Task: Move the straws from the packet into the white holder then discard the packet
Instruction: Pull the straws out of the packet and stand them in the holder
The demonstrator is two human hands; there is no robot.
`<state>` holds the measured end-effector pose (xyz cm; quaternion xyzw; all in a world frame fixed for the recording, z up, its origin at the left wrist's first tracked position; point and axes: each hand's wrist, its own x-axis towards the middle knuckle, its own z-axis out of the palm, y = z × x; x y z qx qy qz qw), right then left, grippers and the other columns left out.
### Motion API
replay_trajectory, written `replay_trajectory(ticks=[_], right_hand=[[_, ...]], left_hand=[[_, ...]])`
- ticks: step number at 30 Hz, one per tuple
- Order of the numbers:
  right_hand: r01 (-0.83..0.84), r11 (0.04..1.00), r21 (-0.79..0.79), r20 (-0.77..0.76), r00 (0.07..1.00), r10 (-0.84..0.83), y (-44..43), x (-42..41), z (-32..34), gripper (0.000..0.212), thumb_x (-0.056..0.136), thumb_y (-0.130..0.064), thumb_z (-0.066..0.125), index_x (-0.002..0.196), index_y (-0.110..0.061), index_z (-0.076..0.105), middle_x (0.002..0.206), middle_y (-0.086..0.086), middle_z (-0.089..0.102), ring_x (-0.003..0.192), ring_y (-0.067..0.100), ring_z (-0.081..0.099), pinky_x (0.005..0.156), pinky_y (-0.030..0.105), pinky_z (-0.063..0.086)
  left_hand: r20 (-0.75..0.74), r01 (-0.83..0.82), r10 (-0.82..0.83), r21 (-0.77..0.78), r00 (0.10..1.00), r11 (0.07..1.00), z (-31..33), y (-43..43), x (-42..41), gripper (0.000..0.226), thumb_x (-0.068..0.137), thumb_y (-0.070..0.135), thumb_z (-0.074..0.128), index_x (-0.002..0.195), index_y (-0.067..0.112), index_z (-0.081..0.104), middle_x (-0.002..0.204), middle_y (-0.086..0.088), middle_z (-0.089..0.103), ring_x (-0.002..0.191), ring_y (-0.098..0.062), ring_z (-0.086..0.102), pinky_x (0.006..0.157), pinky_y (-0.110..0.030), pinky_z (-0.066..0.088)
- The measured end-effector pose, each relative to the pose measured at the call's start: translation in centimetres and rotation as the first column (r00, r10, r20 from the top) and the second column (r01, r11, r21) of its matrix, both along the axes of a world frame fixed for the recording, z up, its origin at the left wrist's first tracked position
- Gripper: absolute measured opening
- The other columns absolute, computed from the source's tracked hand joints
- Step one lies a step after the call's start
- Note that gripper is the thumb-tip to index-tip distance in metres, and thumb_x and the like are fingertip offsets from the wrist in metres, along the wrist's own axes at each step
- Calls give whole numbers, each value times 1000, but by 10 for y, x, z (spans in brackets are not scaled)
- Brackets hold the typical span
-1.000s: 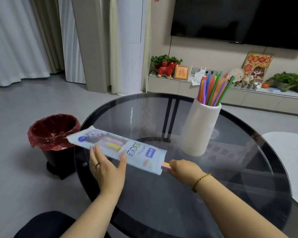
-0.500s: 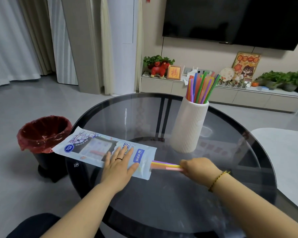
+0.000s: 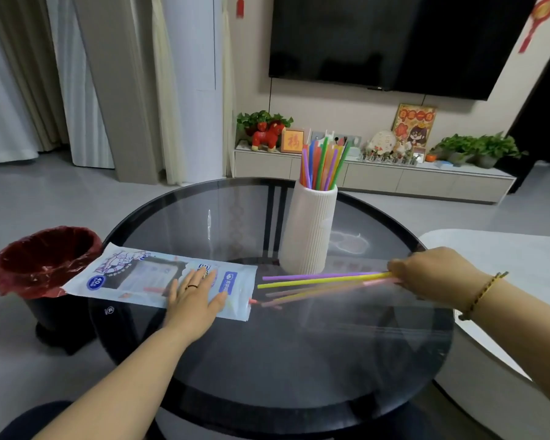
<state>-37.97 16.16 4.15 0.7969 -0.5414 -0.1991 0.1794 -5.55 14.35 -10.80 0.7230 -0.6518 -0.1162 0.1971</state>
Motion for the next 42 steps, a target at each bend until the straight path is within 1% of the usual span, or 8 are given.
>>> replay_trajectory(ticks=[7,14,20,23,25,29,33,42], right_hand=[[-63,996,-57,0,998,63,3,-2,10,12,96,-34,29,93,-28,39,65,-6,46,91,25,62,67,27,39],[-169,977,-128,-44,985,165,2,15,30,13,95,-29,34,99,-24,46,56,-6,33,67,24,45,60,27,32],[-144,881,-451,275,916,291,-6,13,28,75,78,-36,63,141,-21,25,149,9,29,138,26,22,114,35,9],[119,949,-293,947,169,272,4,33,17,94,74,-30,70,144,-19,8,154,6,13,140,20,16,112,31,13],[8,998,55,956,-288,-50,4,55,9,91,72,-37,67,143,-23,12,149,5,27,135,19,31,112,35,27],[-235,953,192,821,-494,-287,-7,102,-3,12,84,-12,59,96,-14,59,76,2,63,74,18,63,85,38,54],[-250,955,161,838,-477,-266,-11,124,-4,20,88,-7,51,69,-14,53,41,-4,44,37,8,46,43,21,49],[-271,935,229,903,-300,-308,-18,128,-33,16,87,-8,52,72,-13,54,44,-6,48,38,6,50,54,22,50]], left_hand=[[-132,357,-422,-345,897,868,51,20,-62,66,78,23,59,136,24,29,150,6,24,139,-11,15,110,-19,-3],[-59,400,-403,-62,913,915,72,23,-109,34,89,37,43,121,24,43,126,-8,53,114,-28,46,89,-33,36],[-442,370,-375,-100,815,923,63,21,-109,29,90,32,44,62,27,38,61,6,41,57,-15,40,57,-30,32],[-673,281,-281,-112,684,953,58,18,-108,26,86,28,53,62,27,43,55,8,42,53,-12,41,54,-27,35],[-721,259,-244,-91,649,961,55,16,-111,32,81,26,60,55,25,41,39,13,38,39,-6,35,46,-25,29],[-762,283,-241,-80,601,956,54,13,-121,37,79,20,63,51,20,39,23,9,36,23,-4,31,34,-17,29],[-745,339,-254,-40,616,940,51,5,-120,37,80,24,60,48,18,42,24,7,46,25,-2,41,36,-8,35],[-777,360,-207,27,594,933,31,3,-113,30,81,16,59,53,20,50,33,13,57,38,4,54,48,-7,44]])
